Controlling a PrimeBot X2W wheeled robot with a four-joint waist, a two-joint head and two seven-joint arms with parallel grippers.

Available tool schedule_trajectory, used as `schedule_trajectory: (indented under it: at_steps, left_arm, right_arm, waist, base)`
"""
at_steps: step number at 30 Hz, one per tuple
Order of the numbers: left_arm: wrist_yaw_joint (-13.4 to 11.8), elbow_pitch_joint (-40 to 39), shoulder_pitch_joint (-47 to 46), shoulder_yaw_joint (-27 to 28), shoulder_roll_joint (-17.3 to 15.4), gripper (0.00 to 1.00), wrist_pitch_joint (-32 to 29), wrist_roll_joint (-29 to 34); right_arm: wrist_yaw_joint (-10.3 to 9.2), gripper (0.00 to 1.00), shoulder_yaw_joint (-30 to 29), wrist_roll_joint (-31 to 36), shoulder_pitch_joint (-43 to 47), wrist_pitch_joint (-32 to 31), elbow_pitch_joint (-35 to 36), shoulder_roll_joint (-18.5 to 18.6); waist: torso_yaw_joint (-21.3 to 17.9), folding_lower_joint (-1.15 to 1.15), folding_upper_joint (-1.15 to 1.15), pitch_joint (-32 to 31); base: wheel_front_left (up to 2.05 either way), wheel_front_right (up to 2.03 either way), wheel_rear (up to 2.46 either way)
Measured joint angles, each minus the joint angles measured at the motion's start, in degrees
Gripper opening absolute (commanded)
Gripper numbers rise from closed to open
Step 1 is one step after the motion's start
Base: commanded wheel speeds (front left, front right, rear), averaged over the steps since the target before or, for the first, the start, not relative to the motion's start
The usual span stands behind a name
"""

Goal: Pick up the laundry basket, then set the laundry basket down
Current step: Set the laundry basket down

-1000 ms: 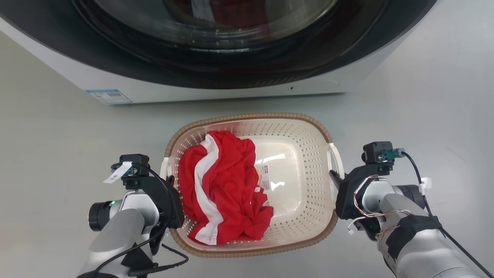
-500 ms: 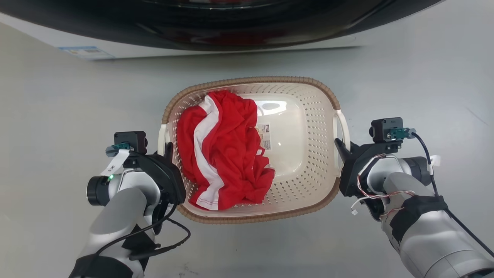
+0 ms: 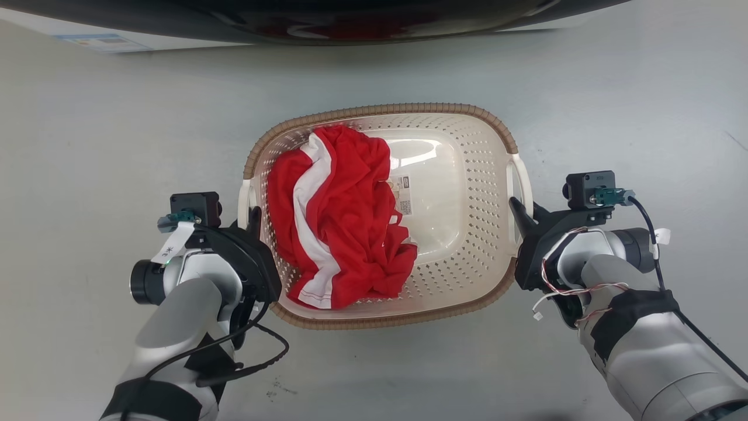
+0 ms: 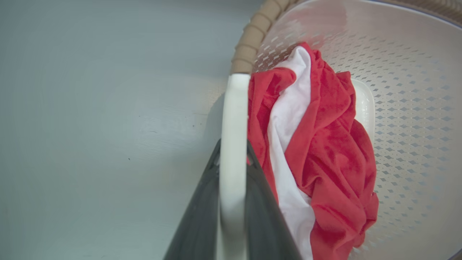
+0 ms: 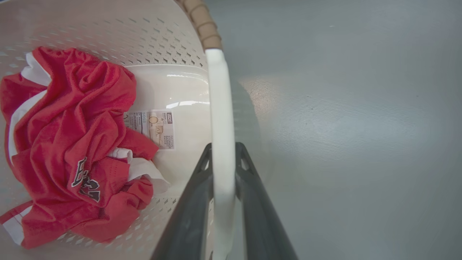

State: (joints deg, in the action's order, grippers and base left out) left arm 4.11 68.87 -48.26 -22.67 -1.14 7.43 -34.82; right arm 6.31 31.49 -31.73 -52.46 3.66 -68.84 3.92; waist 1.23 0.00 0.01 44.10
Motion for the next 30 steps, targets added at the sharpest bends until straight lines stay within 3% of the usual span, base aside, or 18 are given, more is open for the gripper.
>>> schedule_trajectory:
  at_steps: [14,15,16,17,30]
  left_arm:
    - [1.0,0.7,-0.7,-1.5,-0.3,0.00,-0.3,-0.7]
    - [1.0,0.7,-0.7,-1.6,-0.3,0.00,-0.3,-0.7]
    - [1.0,0.7,-0.7,-1.8,-0.4,0.54,-0.2,-0.7]
    - [1.2,0.7,-0.7,-2.0,-0.4,0.98,0.0,-0.7]
    - [1.5,1.0,-0.7,-3.5,-0.4,1.00,1.8,-0.9]
  right_arm:
    - [0.12,0.00,0.2,-0.1,-1.0,1.0,-1.0,-0.1]
    - [0.24,0.09,0.2,-0.1,-1.0,1.2,-1.0,-0.1]
    - [0.24,0.62,0.4,-0.1,-1.0,1.5,-1.0,-0.1]
    - [0.24,1.00,0.5,0.0,-1.0,1.8,-1.0,-0.1]
    - [0.59,1.00,1.7,0.9,-0.9,6.1,-0.9,1.6]
  waist:
    - [-0.1,-0.01,-0.01,1.4]
    - [-0.1,-0.01,-0.01,1.4]
    - [-0.1,-0.01,-0.01,1.4]
    - [-0.1,-0.01,-0.01,1.4]
    - [0.0,-0.01,-0.01,-1.1]
  base:
    - [0.00,0.00,0.00]
    - [0.00,0.00,0.00]
    - [0.00,0.00,0.00]
    - [0.00,0.00,0.00]
    - [0.00,0.00,0.00]
